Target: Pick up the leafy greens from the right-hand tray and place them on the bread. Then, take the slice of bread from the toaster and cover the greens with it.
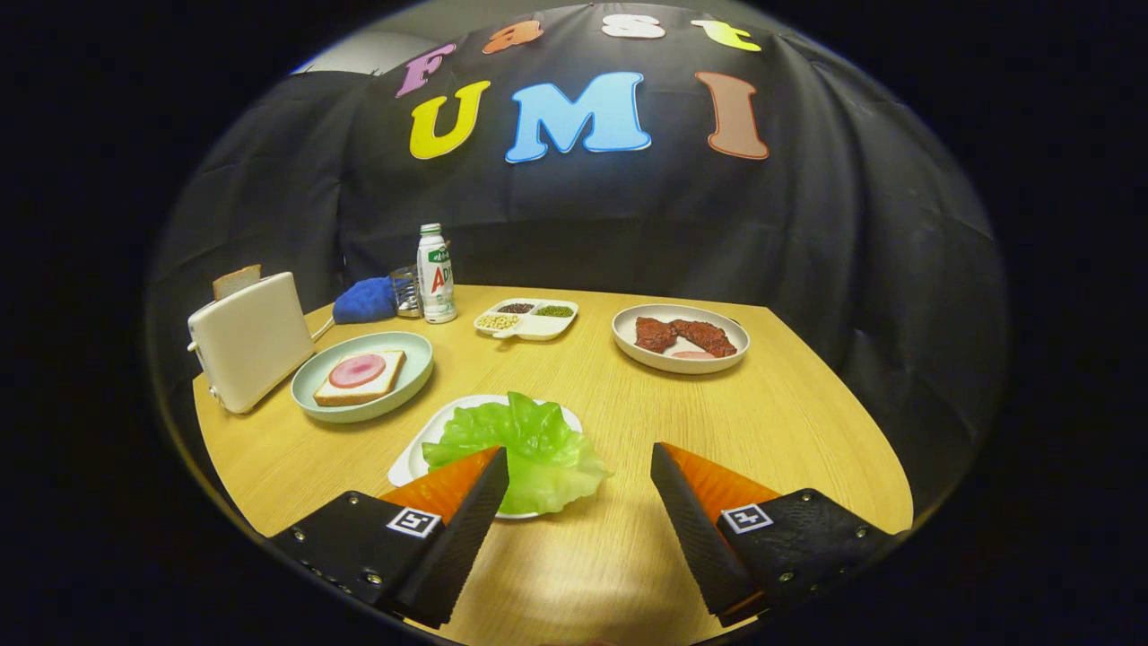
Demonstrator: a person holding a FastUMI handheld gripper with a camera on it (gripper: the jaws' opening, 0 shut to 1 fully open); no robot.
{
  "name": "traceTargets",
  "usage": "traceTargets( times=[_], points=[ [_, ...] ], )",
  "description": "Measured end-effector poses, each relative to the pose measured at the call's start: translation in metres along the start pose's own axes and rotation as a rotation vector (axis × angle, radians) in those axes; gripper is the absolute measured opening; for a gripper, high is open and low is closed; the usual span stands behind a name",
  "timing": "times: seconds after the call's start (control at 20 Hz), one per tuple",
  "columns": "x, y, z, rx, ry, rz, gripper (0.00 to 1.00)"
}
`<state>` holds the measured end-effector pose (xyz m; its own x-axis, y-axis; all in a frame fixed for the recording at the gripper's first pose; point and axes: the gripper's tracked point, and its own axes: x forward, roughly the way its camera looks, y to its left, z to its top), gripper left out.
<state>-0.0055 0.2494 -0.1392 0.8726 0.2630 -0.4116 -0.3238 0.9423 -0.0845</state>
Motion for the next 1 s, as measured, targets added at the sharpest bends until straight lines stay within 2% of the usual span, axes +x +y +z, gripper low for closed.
traceTargets(
  times=[0.1, 0.25, 0.3, 0.35, 0.4, 0.45, 0.55, 0.6, 0.65, 0.75, 1.0],
  points=[
    [0.008, 0.003, -0.005, -0.019, 0.037, -0.001, 0.98],
    [0.015, 0.005, -0.012, -0.035, 0.086, -0.013, 0.91],
    [0.016, 0.0, -0.011, -0.049, 0.091, -0.035, 0.83],
    [0.02, -0.003, -0.012, -0.055, 0.095, -0.047, 0.59],
    [0.021, 0.0, -0.012, -0.045, 0.097, -0.035, 0.45],
    [0.021, 0.003, -0.012, -0.052, 0.102, -0.024, 0.35],
    [0.02, 0.003, -0.008, -0.087, 0.085, 0.001, 0.35],
    [0.017, 0.006, -0.002, -0.059, 0.057, -0.008, 0.35],
    [0.015, 0.008, -0.003, -0.059, 0.067, 0.028, 0.04],
    [0.014, 0.019, -0.003, -0.027, 0.065, 0.083, 0.04],
    [0.003, 0.026, 0.015, 0.017, 0.019, 0.141, 0.04]
  ],
)
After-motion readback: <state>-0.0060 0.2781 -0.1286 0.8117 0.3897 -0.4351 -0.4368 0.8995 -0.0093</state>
